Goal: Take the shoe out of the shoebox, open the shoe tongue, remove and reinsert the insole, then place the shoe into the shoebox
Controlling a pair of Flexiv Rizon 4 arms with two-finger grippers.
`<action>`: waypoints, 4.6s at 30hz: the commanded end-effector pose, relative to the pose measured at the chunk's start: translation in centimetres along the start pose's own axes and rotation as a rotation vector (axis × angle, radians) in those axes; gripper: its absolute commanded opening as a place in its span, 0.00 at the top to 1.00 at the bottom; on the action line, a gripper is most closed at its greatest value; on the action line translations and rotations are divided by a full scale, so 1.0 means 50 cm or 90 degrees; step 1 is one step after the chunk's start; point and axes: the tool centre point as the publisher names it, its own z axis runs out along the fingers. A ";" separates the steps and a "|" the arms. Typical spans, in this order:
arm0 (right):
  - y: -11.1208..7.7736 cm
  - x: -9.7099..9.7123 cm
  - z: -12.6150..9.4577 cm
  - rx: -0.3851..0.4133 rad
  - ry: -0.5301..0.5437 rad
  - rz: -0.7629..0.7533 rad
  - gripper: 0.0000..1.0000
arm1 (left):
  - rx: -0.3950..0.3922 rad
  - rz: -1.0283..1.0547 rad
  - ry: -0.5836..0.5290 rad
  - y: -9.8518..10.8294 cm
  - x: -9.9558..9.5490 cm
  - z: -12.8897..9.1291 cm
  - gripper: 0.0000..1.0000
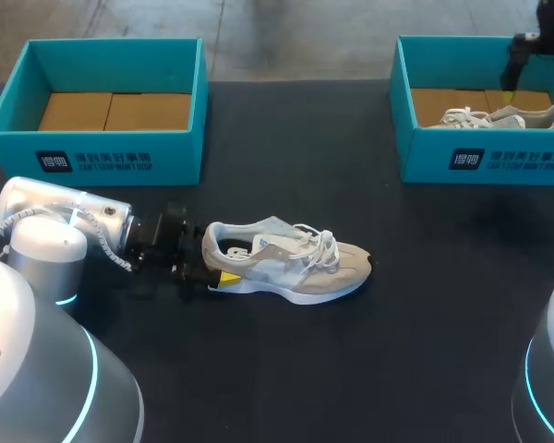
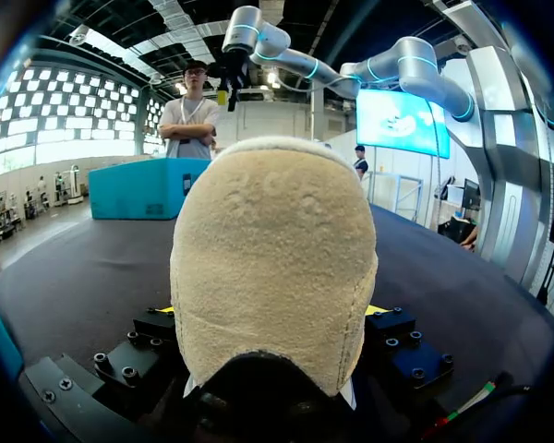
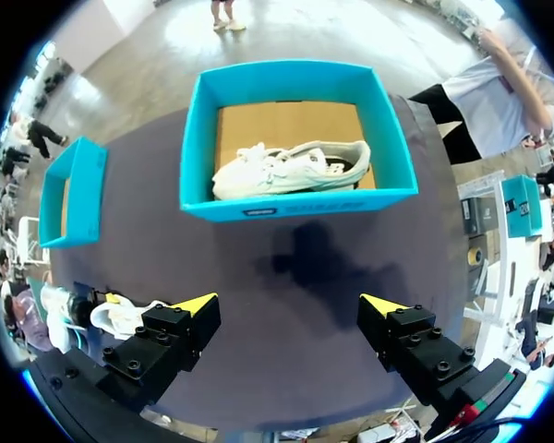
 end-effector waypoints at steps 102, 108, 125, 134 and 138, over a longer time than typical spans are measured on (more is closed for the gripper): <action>-0.389 0.861 0.176 0.001 -0.066 0.063 0.00 | -0.002 0.000 0.000 0.005 0.001 0.003 1.00; -0.409 0.849 0.210 -0.007 -0.062 0.061 0.00 | -0.002 0.000 0.000 0.005 0.001 0.003 1.00; -0.393 0.812 0.255 -0.026 -0.104 0.074 0.00 | -0.002 0.000 0.000 0.005 0.001 0.003 1.00; -0.376 0.798 0.280 -0.047 -0.121 0.090 0.00 | -0.002 0.000 0.000 0.005 0.001 0.003 1.00; -0.368 0.790 0.283 -0.057 -0.135 0.098 0.00 | -0.002 0.000 0.000 0.005 0.001 0.003 1.00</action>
